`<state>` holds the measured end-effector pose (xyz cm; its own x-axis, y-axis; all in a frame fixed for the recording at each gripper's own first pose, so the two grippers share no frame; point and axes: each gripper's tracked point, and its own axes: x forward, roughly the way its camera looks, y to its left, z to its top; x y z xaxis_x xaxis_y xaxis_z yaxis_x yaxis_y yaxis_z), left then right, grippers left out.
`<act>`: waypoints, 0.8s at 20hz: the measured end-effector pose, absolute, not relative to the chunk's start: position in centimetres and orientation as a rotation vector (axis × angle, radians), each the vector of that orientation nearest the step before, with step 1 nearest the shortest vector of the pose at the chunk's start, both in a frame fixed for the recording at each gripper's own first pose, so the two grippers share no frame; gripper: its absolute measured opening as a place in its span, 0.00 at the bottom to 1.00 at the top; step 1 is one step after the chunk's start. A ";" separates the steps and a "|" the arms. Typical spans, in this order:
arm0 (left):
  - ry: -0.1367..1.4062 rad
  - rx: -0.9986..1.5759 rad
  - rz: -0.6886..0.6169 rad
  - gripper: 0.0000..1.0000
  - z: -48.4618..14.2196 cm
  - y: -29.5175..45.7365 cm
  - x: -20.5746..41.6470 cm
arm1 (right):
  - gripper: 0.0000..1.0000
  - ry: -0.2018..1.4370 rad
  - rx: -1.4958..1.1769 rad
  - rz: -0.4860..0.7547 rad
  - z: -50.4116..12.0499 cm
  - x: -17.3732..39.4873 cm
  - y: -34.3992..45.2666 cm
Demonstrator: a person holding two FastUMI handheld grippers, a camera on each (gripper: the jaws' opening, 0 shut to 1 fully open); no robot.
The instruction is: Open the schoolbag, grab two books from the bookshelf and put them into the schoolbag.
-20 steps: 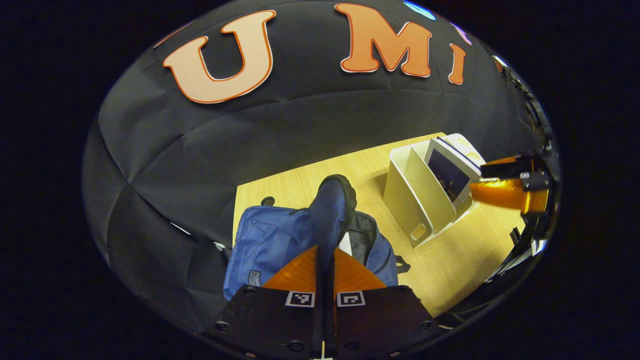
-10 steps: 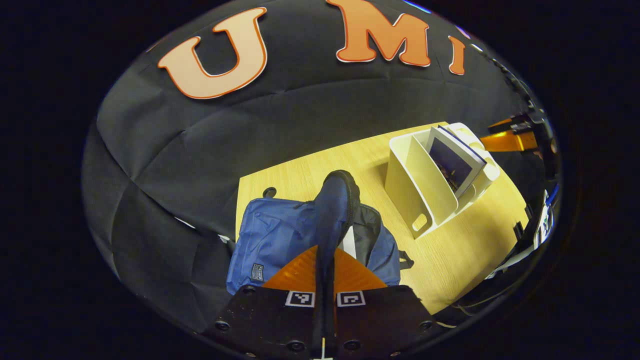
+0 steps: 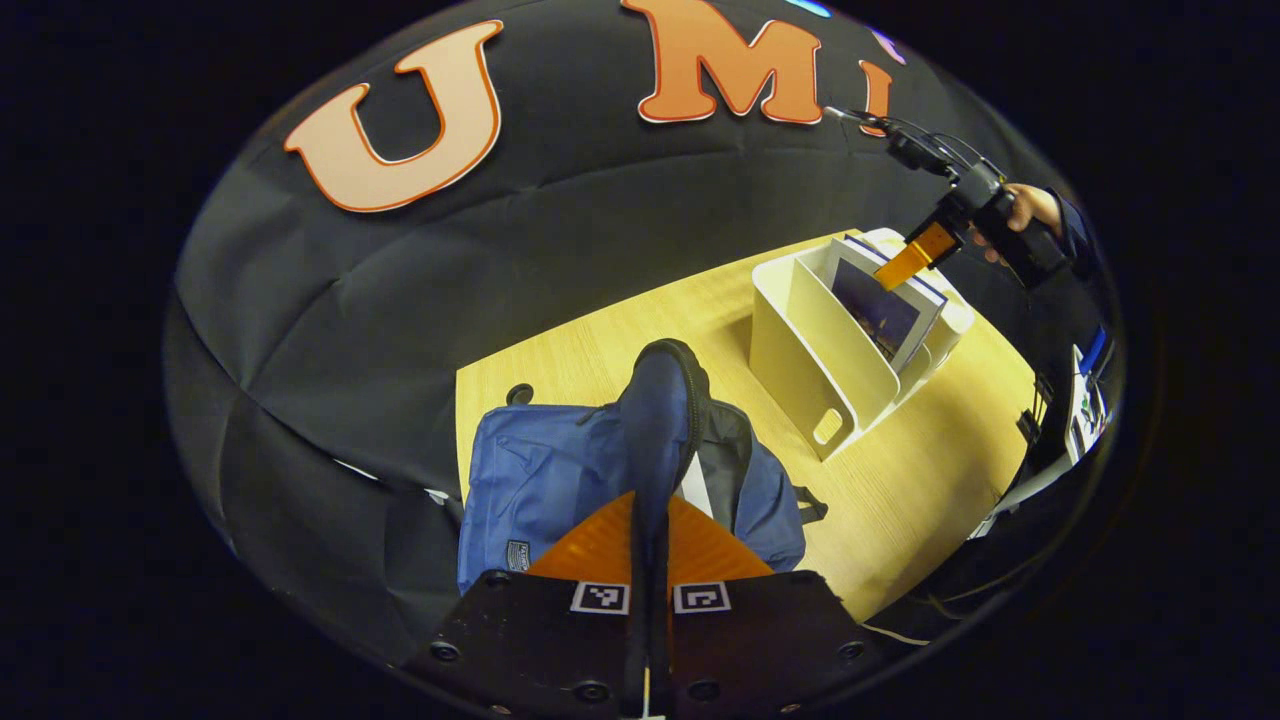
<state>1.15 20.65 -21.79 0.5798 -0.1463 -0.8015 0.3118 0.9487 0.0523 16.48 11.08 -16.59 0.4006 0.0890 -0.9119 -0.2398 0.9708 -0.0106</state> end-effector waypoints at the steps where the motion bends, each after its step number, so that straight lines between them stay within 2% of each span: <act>1: 0.914 0.197 -0.278 0.00 -21.9 20.6 1.3 | 0.93 1.184 -0.151 0.207 -17.1 16.0 11.2; 3: 0.913 0.195 -0.297 0.02 -22.3 20.3 1.3 | 0.59 1.246 -0.171 0.186 -18.2 16.0 10.9; 6: 0.916 0.181 -0.311 0.02 -22.9 20.4 1.3 | 0.42 1.310 -0.189 0.169 -18.7 15.3 11.4; 9: 0.908 0.175 -0.315 0.02 -23.0 20.6 1.3 | 0.34 1.349 -0.218 0.168 -18.4 14.7 11.5; 12: 0.898 0.173 -0.310 0.02 -22.7 21.2 1.1 | 0.29 1.331 -0.174 0.197 -16.5 14.1 11.9; 13: 0.896 0.169 -0.310 0.02 -22.7 21.2 1.1 | 0.29 1.318 -0.168 0.204 -15.7 13.8 11.8; 14: 0.897 0.168 -0.313 0.02 -22.6 21.3 1.0 | 0.37 1.303 -0.166 0.215 -14.7 13.4 11.6; 15: 0.896 0.169 -0.313 0.02 -22.6 21.2 1.0 | 0.38 1.285 -0.154 0.225 -13.3 13.1 11.5; 16: 0.898 0.170 -0.312 0.02 -22.5 21.3 0.8 | 0.29 1.259 -0.144 0.235 -11.9 12.8 11.4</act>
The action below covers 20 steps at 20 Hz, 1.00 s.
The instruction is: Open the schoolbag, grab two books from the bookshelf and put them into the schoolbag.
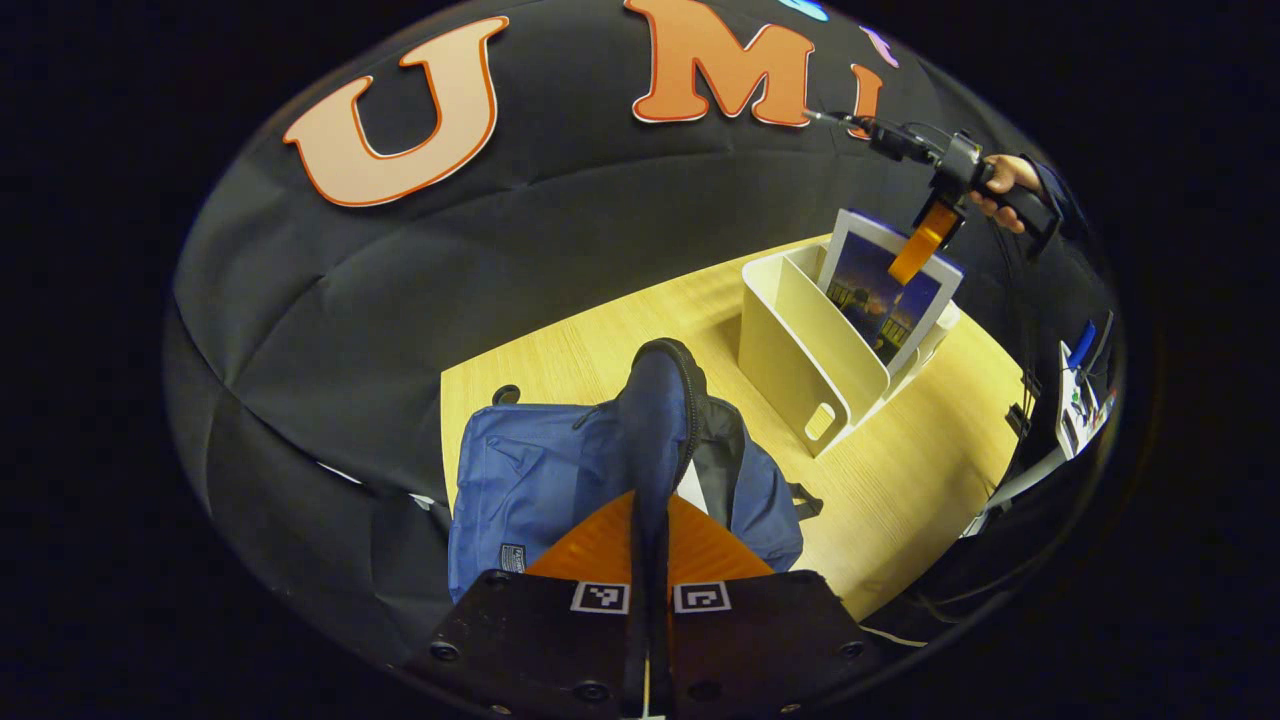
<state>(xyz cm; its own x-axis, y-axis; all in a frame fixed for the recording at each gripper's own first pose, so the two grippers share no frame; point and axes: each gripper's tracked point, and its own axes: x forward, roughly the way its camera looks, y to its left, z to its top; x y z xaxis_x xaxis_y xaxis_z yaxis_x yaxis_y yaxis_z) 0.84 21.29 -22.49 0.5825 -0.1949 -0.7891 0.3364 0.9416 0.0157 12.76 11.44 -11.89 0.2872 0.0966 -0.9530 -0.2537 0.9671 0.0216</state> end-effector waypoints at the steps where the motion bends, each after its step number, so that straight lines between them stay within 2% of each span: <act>1: 0.898 0.173 -0.313 0.02 -22.5 21.4 0.9 | 0.29 1.233 -0.124 0.240 -10.2 12.5 11.2; 8: 0.912 0.194 -0.338 0.00 -22.3 20.8 1.3 | 0.29 1.120 0.014 0.291 -0.8 9.5 9.5; 9: 0.912 0.194 -0.337 0.02 -22.2 21.0 1.2 | 0.29 1.108 0.039 0.302 -0.1 9.0 9.8; 13: 0.913 0.192 -0.334 0.02 -22.2 21.1 1.3 | 0.29 1.078 0.112 0.333 0.2 7.5 10.5; 20: 0.921 0.183 -0.331 0.02 -22.5 20.8 1.5 | 0.29 1.090 0.421 0.503 -2.2 3.6 17.5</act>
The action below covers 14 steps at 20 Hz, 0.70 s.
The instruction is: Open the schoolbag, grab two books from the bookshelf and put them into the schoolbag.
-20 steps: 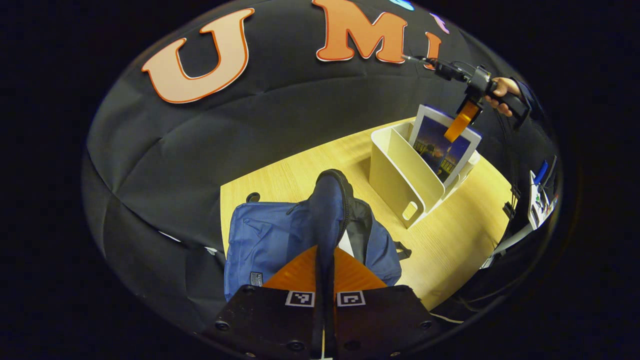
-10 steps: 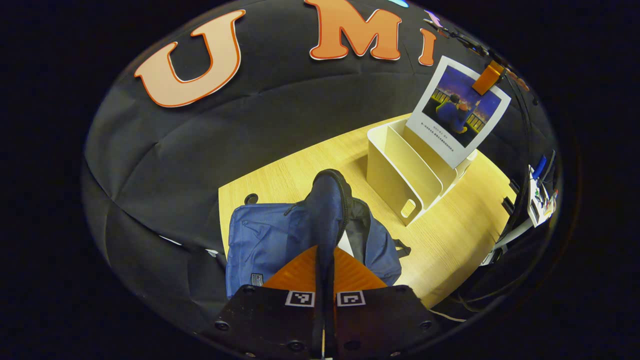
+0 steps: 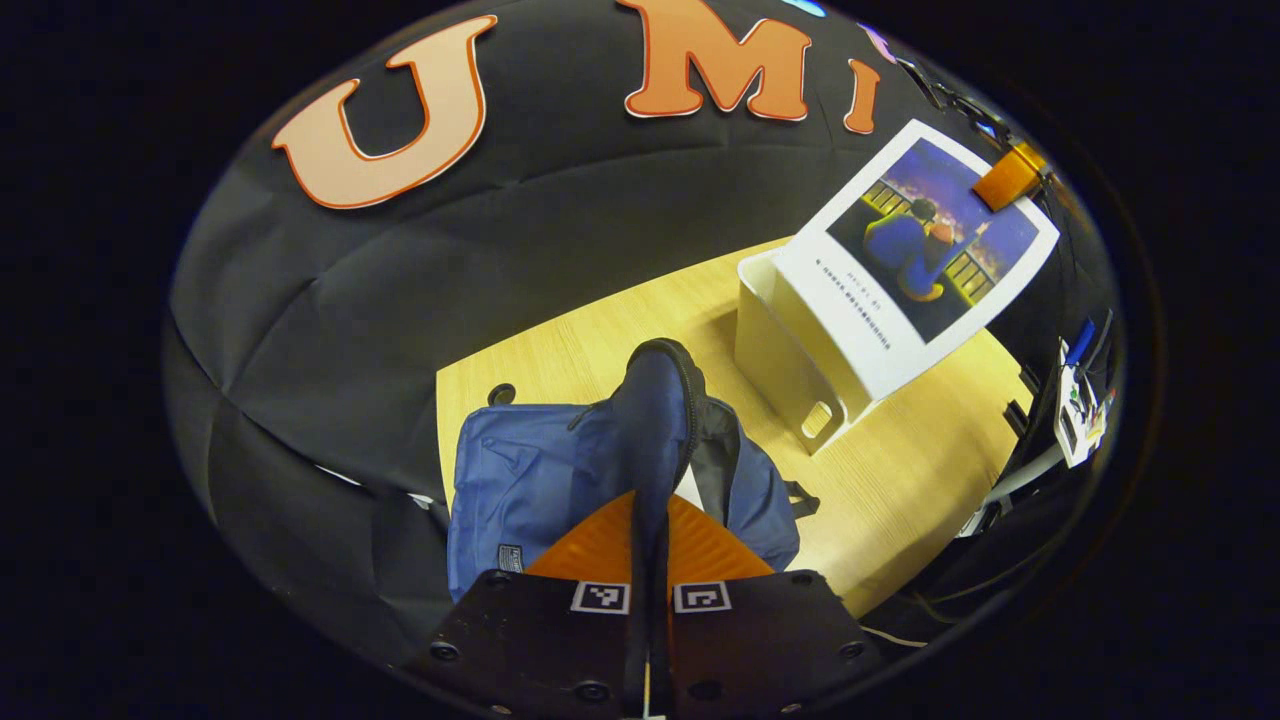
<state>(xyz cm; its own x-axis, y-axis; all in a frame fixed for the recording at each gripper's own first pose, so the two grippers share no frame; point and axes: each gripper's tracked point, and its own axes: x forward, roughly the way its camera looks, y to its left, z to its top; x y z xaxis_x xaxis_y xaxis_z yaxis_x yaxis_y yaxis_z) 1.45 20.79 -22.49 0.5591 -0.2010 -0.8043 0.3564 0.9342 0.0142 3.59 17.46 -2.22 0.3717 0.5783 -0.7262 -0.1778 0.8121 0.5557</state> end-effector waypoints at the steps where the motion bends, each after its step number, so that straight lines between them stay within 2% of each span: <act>1: 0.922 0.183 -0.327 0.02 -22.5 20.9 1.6 | 0.29 1.115 0.463 0.518 -3.2 3.0 18.4; 8: 0.923 0.200 -0.316 0.02 -21.6 21.5 1.6 | 0.29 1.172 0.638 0.556 -9.0 2.3 24.6; 14: 0.920 0.218 -0.330 0.02 -20.4 21.6 1.8 | 0.29 1.112 0.619 0.583 -11.0 1.7 29.3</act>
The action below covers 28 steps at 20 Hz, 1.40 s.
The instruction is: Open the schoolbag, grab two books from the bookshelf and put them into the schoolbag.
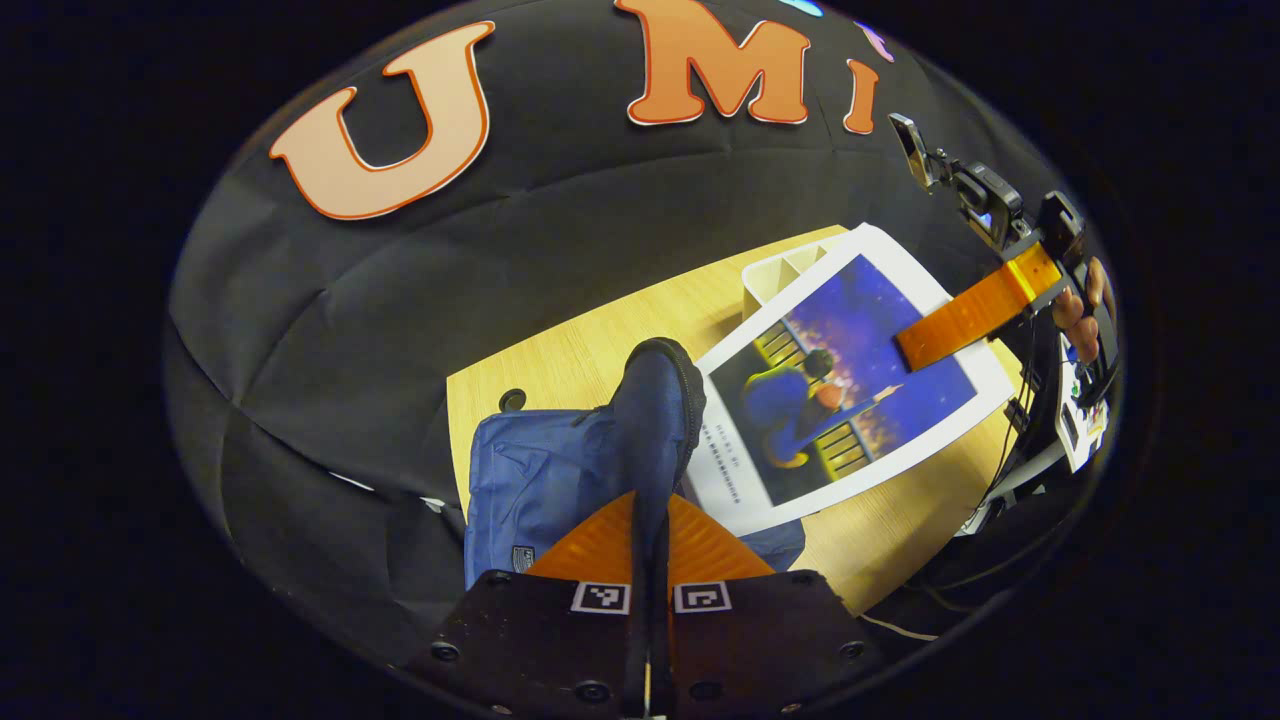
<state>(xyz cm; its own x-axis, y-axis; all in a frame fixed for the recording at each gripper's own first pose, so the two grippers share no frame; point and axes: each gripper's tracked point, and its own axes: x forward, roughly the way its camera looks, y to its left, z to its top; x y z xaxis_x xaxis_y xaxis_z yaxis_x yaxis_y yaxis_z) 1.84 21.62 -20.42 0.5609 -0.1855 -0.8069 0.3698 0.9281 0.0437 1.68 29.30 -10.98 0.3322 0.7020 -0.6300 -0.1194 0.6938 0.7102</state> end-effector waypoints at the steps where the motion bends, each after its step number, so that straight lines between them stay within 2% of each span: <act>1: 0.921 0.233 -0.336 0.02 -20.2 21.8 1.9 | 0.29 1.108 0.607 0.588 -11.6 1.5 30.3; 9: 0.913 0.222 -0.357 0.02 -19.2 22.4 2.2 | 0.28 1.104 0.601 0.589 -17.1 0.9 36.5; 16: 0.890 0.265 -0.445 0.02 -19.3 20.7 0.9 | 0.28 1.133 0.706 0.603 -21.4 0.7 42.9; 22: 0.854 0.261 -0.503 0.02 -18.7 19.3 0.4 | 0.28 1.053 0.806 0.593 -22.4 2.7 45.7; 23: 0.851 0.260 -0.509 0.02 -18.6 19.2 0.2 | 0.17 1.038 0.815 0.590 -22.5 3.0 46.0; 24: 0.848 0.261 -0.515 0.02 -18.5 18.9 0.2 | 0.28 1.025 0.820 0.584 -22.9 3.6 46.4; 25: 0.843 0.258 -0.518 0.02 -18.6 18.9 0.3 | 0.28 1.005 0.830 0.578 -23.2 4.4 47.0; 26: 0.840 0.258 -0.521 0.02 -18.7 18.9 0.3 | 0.19 1.007 0.828 0.577 -23.8 4.6 47.6; 27: 0.836 0.258 -0.522 0.02 -18.6 18.9 0.5 | 0.30 1.020 0.821 0.565 -24.3 4.6 47.7; 28: 0.840 0.253 -0.516 0.02 -18.7 19.1 0.5 | 0.32 1.046 0.802 0.548 -24.7 4.4 47.6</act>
